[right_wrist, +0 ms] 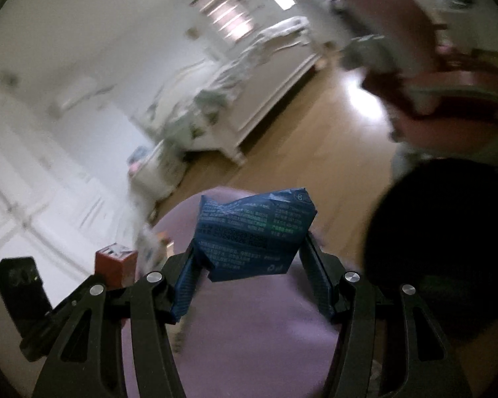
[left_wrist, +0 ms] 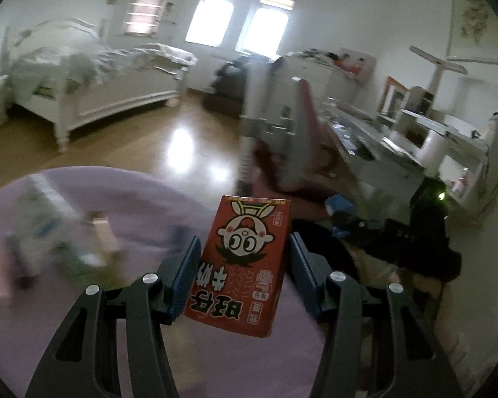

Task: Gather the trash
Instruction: 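Carry both items to the black bin and open both tools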

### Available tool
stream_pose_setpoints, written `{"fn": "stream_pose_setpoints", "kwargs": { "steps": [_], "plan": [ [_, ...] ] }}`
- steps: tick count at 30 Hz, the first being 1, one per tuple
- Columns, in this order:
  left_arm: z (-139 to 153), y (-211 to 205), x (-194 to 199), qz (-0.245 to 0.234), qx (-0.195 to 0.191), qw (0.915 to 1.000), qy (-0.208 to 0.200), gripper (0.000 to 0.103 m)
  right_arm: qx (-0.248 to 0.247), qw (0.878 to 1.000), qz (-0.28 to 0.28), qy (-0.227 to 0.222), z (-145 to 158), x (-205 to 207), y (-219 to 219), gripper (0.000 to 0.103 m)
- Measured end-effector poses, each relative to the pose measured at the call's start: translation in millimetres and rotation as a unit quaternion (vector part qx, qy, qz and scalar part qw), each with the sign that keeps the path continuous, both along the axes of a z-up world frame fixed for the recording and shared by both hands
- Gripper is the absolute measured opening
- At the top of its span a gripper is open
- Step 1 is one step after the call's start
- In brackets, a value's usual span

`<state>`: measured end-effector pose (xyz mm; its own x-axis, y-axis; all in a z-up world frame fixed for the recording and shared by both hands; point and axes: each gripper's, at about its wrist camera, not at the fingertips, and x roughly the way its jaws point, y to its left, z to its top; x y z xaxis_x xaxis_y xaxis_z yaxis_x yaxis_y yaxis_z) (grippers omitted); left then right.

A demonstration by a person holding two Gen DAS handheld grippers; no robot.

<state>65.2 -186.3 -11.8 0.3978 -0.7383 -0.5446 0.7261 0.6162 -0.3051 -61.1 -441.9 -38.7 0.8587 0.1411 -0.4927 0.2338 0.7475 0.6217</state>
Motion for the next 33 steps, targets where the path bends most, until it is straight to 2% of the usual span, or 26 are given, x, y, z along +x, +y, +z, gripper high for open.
{"fn": "stream_pose_setpoints", "kwargs": {
  "steps": [6, 10, 13, 19, 33],
  "plan": [
    [-23, -94, -14, -0.069, -0.012, 0.9969, 0.034, 0.054, 0.014, 0.996, -0.083, 0.012, -29, -51, -70, 0.058],
    [-45, -147, -17, -0.098, -0.017, 0.9925, 0.071, 0.054, 0.037, 0.992, -0.12, 0.023, -52, -71, -101, 0.058],
    [-63, -178, -18, -0.107, -0.005, 0.9904, 0.088, 0.054, 0.047, 0.989, -0.136, 0.029, -66, -79, -116, 0.058],
    [-91, -207, -22, -0.11, 0.026, 0.9886, 0.1, 0.054, 0.069, 0.986, -0.148, 0.036, -87, -89, -131, 0.058],
    [-108, -229, -21, -0.11, 0.049, 0.9868, 0.109, 0.054, 0.099, 0.982, -0.151, 0.05, -112, -82, -146, 0.058]
  ]
}}
